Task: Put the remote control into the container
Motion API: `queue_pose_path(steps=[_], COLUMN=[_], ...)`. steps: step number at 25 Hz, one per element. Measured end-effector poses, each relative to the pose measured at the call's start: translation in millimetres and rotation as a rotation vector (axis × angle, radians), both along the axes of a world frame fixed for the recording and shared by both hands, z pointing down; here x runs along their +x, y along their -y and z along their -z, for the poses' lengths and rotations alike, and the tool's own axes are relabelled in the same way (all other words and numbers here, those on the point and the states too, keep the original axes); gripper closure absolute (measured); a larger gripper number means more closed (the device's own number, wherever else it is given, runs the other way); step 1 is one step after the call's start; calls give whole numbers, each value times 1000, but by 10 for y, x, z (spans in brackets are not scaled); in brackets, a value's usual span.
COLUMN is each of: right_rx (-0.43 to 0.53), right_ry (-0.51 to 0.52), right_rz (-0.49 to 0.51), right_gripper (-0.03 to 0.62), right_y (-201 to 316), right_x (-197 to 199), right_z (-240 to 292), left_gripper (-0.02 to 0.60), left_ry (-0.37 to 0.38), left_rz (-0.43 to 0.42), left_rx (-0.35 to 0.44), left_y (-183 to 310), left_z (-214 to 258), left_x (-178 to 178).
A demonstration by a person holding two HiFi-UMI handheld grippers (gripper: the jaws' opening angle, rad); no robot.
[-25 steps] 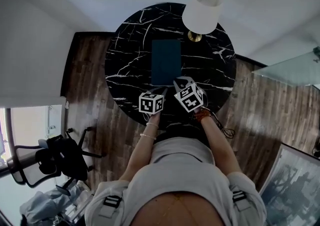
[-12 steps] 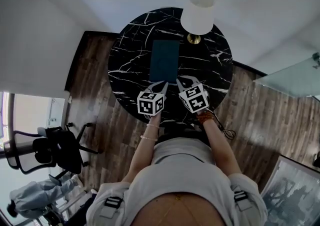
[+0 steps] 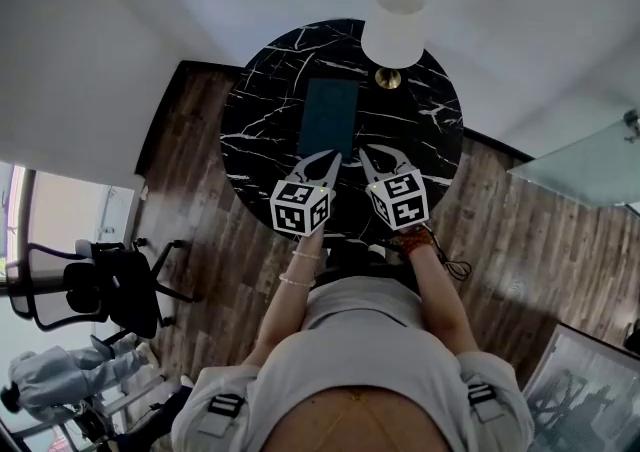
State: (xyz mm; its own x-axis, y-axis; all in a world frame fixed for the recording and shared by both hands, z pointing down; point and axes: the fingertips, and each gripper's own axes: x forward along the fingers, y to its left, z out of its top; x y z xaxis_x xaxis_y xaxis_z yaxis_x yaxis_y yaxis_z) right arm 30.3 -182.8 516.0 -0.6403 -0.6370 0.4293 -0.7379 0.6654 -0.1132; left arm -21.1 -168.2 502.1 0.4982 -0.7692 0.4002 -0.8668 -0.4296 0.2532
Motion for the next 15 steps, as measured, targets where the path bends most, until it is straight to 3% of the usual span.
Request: queue_pose_path(steps=[6,15], right_rx=[71,207], right_ry=[62,50], right_rz=[-11,31], right_gripper=[582,582], right_y=[-92,-214], right_x=[51,-45], right_z=[374,962], left_gripper=[577,577], left_ry=[-16,-15], left_rz=[13,25], left_rx=[88,214], left_y=[-87,-189], left_z=[386,907], left_x=[38,50])
